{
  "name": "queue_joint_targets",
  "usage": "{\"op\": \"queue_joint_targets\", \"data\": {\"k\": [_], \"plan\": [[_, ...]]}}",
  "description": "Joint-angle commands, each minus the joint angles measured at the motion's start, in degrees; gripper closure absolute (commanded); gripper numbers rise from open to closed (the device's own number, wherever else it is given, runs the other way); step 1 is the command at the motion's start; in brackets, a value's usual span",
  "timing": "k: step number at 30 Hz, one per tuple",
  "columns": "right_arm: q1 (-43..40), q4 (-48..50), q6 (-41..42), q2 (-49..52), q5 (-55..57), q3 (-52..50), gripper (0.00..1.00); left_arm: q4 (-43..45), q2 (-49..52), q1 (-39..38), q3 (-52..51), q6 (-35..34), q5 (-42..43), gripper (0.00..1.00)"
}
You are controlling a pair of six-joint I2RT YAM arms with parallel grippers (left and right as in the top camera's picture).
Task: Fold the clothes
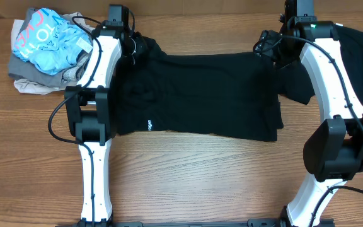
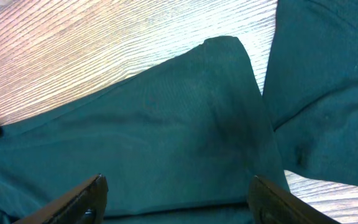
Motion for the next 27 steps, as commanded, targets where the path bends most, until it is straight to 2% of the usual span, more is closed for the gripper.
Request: {"op": "queue_joint_targets", "data": {"k": [1,4,8,9,16,20,27], "plan": [[0.31,0.11,0.07,-0.13,0.59,-0.42,0.24,0.33,0.90,0.37,1.36,1.79,-1.79,0.65],[0.31,0.04,0.07,-0.13,0.59,-0.42,0.24,0.37,0.90,0.35,1.36,2.03,-3.50,0.75],[0.31,0.02,0.07,-0.13,0.59,-0.42,0.24,0.24,0.90,0.37,1.36,2.56,-3.58,0.94],[0.31,0.02,0.07,-0.13,0.59,-0.42,0.24,0.22,0.90,0.35,1.36,2.64,-3.72,0.96],[0.31,0.00,0.07,-0.13,0.52,-0.42,0.24,-3.50,0.83,0.37,3.23,5.22,-4.04,0.96],[0.31,-0.39,-0.17,-0.13,0.55,-0.42,0.25,-12.15,0.83,0.37,10.05,10.32,-4.83,0.96],[0.31,-0.61,-0.17,0.09,0.50,-0.42,0.25,-26.23,0.83,0.07,22.38,13.73,-4.79,0.96]]}}
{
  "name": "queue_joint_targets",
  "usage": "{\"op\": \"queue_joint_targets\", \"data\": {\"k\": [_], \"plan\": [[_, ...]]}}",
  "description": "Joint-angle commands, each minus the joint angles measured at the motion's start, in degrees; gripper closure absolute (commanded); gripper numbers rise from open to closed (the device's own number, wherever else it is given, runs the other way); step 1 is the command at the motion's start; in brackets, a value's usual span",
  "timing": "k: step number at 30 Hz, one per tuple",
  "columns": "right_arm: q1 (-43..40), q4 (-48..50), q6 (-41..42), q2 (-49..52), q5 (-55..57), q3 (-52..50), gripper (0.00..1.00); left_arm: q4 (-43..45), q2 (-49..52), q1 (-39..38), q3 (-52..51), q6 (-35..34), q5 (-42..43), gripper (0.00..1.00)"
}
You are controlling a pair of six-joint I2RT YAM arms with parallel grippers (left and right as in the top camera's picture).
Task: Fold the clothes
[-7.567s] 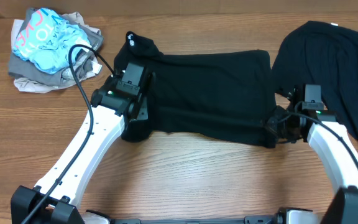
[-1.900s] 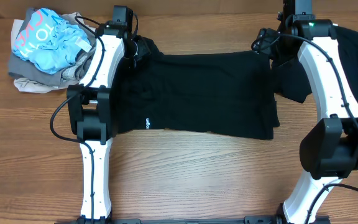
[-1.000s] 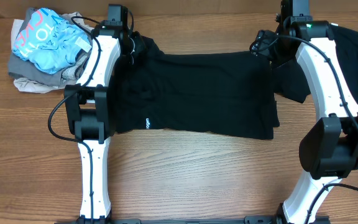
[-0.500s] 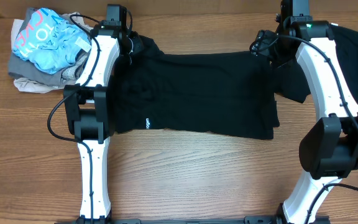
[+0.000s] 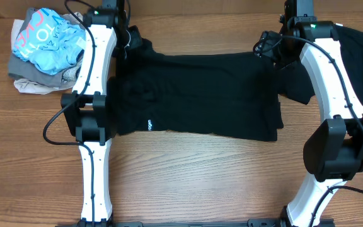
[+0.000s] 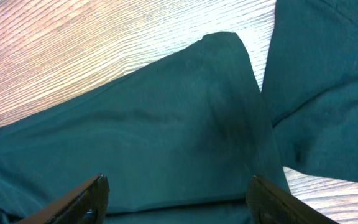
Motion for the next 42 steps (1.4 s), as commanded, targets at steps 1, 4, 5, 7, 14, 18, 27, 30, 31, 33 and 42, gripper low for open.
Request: {"op": "queue_joint_targets", "data": {"k": [1,4,5,7,14,18,27,30,31,33,42], "plan": [[0.28,-0.07,-0.13,0.35,0.52,-0.37,0.27,-4.94,0.61,-0.02,5.99,4.22,-0.74,0.96],[0.28,-0.09,-0.13,2.08,0.52,-0.37,0.28,-9.49,0.61,-0.22,7.85,5.51,-0.72,0.96],[0.28,0.13,-0.11,2.93,0.55,-0.37,0.28,-10.47,0.61,-0.31,8.04,5.66,-0.76,0.96],[0.28,1.66,-0.22,4.96,0.59,-0.37,0.28,-12.66,0.61,-0.50,8.11,6.08,-0.76,0.96],[0.26,14.45,-2.05,13.25,3.58,-0.37,0.27,-14.71,0.63,-0.57,8.09,7.34,-0.76,0.96],[0.26,20.48,-3.37,18.05,5.95,-0.37,0.22,-14.73,0.63,-0.85,8.09,7.54,-0.83,0.96],[0.22,27.30,-3.34,22.95,8.31,-0.37,0.22,-14.43,0.63,-0.87,8.09,7.50,-2.32,0.96],[0.22,28.89,-3.32,24.35,8.52,-0.37,0.22,-14.16,0.63,-0.87,8.09,7.45,-3.82,0.96],[0.22,29.11,-3.32,24.63,8.55,-0.37,0.24,-14.12,0.63,-0.87,8.09,7.45,-4.11,0.96],[0.22,29.29,-3.32,24.87,8.76,-0.35,0.41,-14.01,0.63,-0.87,8.09,7.28,-4.87,0.96],[-0.61,21.81,-3.34,24.81,8.70,6.45,0.96,-12.98,0.63,-0.87,8.09,7.26,-5.31,0.96]]}}
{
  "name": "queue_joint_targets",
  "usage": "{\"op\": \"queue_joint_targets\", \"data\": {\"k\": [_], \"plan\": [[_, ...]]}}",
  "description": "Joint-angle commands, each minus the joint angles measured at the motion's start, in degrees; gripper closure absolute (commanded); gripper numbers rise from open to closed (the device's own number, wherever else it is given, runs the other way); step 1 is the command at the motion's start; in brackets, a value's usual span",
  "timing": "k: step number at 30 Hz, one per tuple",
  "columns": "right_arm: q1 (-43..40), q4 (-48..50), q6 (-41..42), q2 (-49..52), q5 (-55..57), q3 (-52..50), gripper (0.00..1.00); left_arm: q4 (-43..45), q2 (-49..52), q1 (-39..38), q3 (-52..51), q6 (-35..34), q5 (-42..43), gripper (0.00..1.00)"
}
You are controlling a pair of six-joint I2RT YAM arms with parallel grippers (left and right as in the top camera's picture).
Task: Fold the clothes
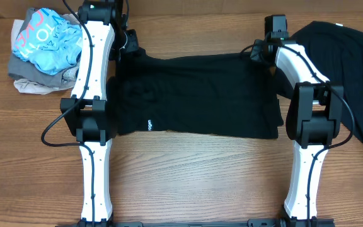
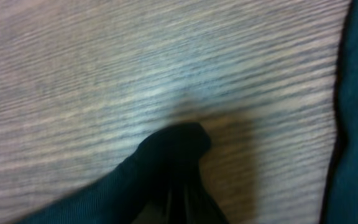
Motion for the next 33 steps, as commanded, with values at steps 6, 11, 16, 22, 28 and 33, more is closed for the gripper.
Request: {"op": "queue_joint_targets", "data": {"k": [6,11,16,22,28,33], "plan": [[-1.92,-20.72,-2.23,1.66,-1.66,18.51,0.96,0.98,0.57,-0.26,3.04,0.90,-4.94,0.96],[-2.54,-37.77,-2.86,1.66,-5.03,30.08,0.96,-3.69,0.57,-0.33,7.23,2.47,-5.05,0.96],[-2.51,-49.86,-2.78,1.66,-6.14,34.14,0.96,-9.84,0.57,-0.87,9.86,4.17,-4.70,0.96],[-2.40,-56.26,-2.16,1.66,-8.09,34.14,0.96,-12.37,0.57,-2.27,9.66,6.43,-3.61,0.96],[-1.99,-60.52,-0.20,1.55,-8.17,34.07,0.96,-12.39,0.42,-3.80,9.01,6.49,-3.30,0.96],[0.37,-60.52,-0.17,1.55,-9.44,33.75,0.96,-12.39,-2.69,-4.48,0.76,6.78,-4.11,0.96]]}}
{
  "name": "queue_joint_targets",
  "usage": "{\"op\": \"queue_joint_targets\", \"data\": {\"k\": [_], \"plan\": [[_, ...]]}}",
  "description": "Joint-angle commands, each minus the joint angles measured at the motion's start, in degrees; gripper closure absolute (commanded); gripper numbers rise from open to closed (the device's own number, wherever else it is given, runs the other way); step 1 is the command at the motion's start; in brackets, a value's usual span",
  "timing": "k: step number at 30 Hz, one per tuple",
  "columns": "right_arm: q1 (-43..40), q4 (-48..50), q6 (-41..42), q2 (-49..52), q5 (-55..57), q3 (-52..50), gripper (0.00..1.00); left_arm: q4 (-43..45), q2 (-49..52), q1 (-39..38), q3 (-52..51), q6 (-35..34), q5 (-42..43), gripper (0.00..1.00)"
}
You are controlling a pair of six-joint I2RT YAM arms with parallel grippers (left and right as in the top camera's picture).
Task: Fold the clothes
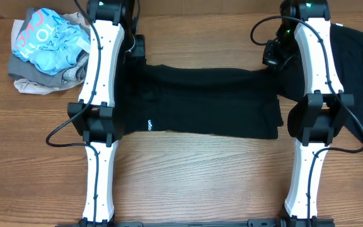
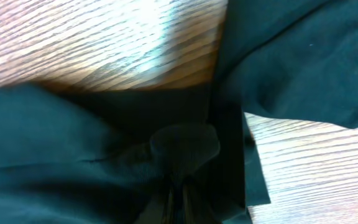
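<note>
A black shirt (image 1: 200, 104) lies spread across the middle of the table, its small white label toward the front left. My left gripper (image 1: 135, 49) sits at the shirt's far left corner and looks shut on the cloth there. At the far right corner my right gripper (image 1: 273, 58) is shut on a bunched fold of the shirt (image 2: 184, 144). In the right wrist view the right gripper (image 2: 180, 208) is mostly buried in dark fabric, and the fold hangs lifted over the wood. The shirt's far edge is drawn in toward the front.
A pile of clothes (image 1: 46, 47), light blue, grey and beige, sits at the far left. A second black garment (image 1: 358, 57) lies at the far right, beside the right arm, and shows as dark cloth (image 2: 291, 56) in the right wrist view. Bare wood table (image 1: 188, 183) runs along the front.
My right gripper was shut on the far right corner low on the wood; now it holds that corner raised. The shirt's far edge has shifted toward the front on both sides.
At first my right gripper hung open over the shirt's far right part and the left sat at the far left shoulder. Then the left reached further back. Later the right was shut on the corner at the table. Now both hold the far edge, pulled frontward.
</note>
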Motion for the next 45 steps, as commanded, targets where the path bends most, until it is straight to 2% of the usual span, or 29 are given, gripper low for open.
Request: {"op": "queue_joint_targets", "data": {"k": [1,5,10,20,24,26,29,31,32,36,38,40,41,45], "plan": [[2.58,0.02,0.79,-0.59,-1.05,1.03,0.96,-0.31,-3.50,-0.50,-8.15,1.77,-0.85,0.96],[3.54,0.02,1.11,-0.59,-1.05,-1.64,0.96,-0.31,-5.64,0.17,-16.81,2.29,-2.38,0.96],[2.86,0.15,1.40,-0.59,-0.79,-11.34,0.96,-0.31,-5.66,-0.11,-23.76,2.34,-3.80,0.96],[0.07,0.02,2.82,-0.57,2.93,-13.09,0.96,-0.31,-5.66,-0.55,-24.52,3.39,-6.14,0.96],[-0.48,0.02,2.25,-0.57,3.58,-13.09,0.86,-0.31,-5.66,-0.55,-24.52,3.87,-6.40,0.96],[-0.66,0.02,1.62,-0.57,3.52,-13.09,0.70,-0.31,-5.66,-0.55,-24.52,4.76,-6.34,0.89],[-0.74,0.02,0.66,-0.57,3.34,-13.09,0.58,-0.31,-5.66,-0.55,-24.52,5.33,-6.34,0.78],[-0.85,0.02,0.66,-0.59,3.34,-13.09,0.56,-0.31,-5.66,-0.55,-24.52,5.40,-6.34,0.68],[-0.90,0.02,0.68,-0.59,3.34,-13.07,0.56,-0.31,-5.79,-0.55,-24.52,5.84,-6.34,0.55],[-1.33,0.02,0.52,-2.05,2.05,-13.03,0.55,-0.31,-8.07,-0.52,-24.50,5.70,-6.34,0.34],[-1.55,0.02,-1.51,-3.43,0.09,-13.03,0.55,-0.33,-10.34,-0.48,-24.50,5.68,-6.34,0.22],[-1.86,0.02,-3.41,-6.01,-2.27,-13.03,0.52,-0.31,-13.75,-0.48,-24.50,5.29,-6.40,0.05],[-1.97,0.02,-4.85,-7.67,-4.44,-13.03,0.52,-0.31,-15.93,-0.48,-24.48,5.25,-6.40,0.00],[-2.16,0.02,-6.73,-15.72,-9.25,-13.03,0.45,-0.09,-24.37,-0.48,-24.44,5.27,-6.36,0.00]]}}
